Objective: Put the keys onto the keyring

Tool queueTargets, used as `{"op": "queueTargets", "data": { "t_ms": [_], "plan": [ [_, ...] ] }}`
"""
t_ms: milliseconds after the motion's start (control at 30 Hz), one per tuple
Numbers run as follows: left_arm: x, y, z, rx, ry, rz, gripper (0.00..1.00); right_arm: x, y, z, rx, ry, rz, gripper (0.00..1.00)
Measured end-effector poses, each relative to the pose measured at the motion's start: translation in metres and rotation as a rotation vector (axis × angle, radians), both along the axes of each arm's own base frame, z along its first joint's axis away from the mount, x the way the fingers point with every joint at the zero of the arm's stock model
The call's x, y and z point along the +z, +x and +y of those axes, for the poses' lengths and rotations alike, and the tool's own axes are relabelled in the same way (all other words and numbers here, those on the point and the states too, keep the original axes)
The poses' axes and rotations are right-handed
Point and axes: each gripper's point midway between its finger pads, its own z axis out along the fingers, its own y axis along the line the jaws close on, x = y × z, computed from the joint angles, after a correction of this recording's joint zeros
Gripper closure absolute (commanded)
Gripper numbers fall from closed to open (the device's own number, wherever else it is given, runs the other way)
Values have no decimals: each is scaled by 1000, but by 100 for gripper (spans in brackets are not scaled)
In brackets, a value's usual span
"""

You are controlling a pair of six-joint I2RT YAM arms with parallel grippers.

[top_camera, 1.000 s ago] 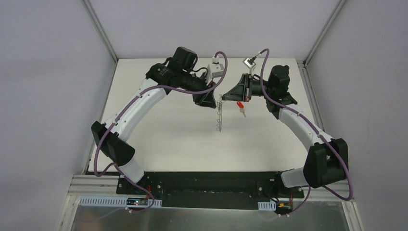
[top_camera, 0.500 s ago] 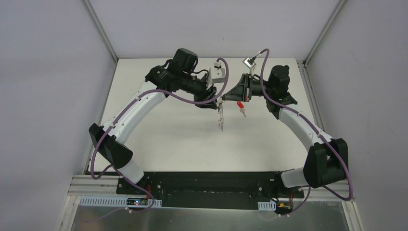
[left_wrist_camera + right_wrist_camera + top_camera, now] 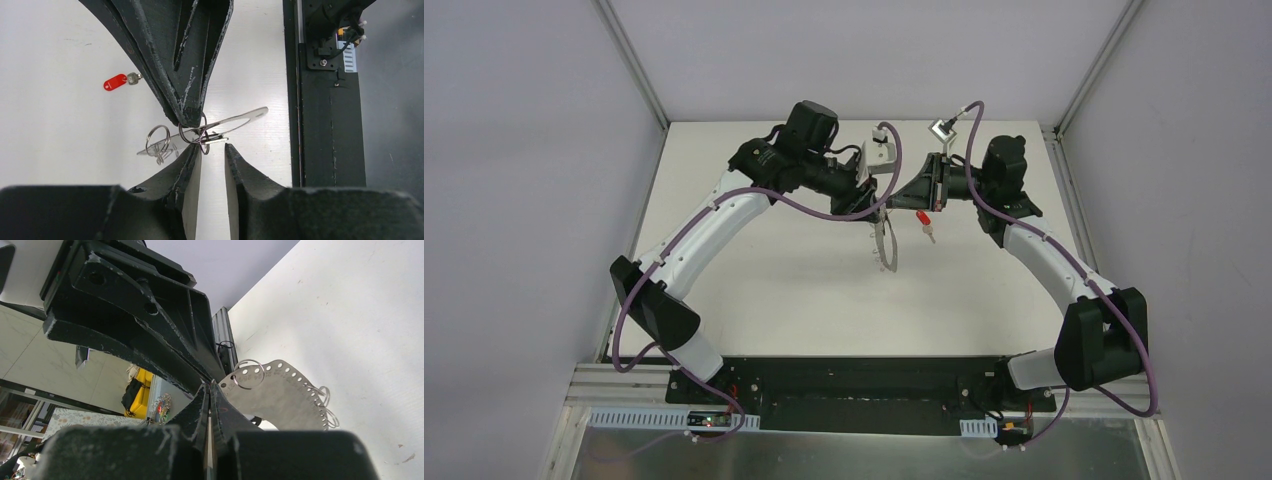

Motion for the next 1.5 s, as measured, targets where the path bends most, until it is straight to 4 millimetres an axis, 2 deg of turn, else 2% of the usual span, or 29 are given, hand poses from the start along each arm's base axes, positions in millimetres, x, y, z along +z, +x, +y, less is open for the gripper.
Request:
{"op": "queueTargets", "data": {
  "t_ms": [233,467,600,767,900,1200,1367,1500],
  "plan": [
    [-2,1,-1,-1,-1,-1,93,0,1,0,-3,0,0,100],
    [-9,-2,-1,-2,11,16,97,0,1,-1,-6,0,0,100],
    [-9,-2,-2,-1,10,16,93,0,1,-1,-6,0,0,100],
    [-10,2,-1,22,19,11,78,-1,1,-1,-4,-1,-5,100],
    [-8,5,0,51,12,42,72,-6,-2,-3,13,-4,-19,100],
    [-2,7,-5,114,-61,185,70,-9,-8,-4,47,-3,-48,100],
    [-9,3,-9,124,-75,256,72,-9,-10,-5,54,-1,-57,100],
    [-4,3,-12,123,-97,272,73,-12,-12,-5,56,-3,-52,100]
  ]
}}
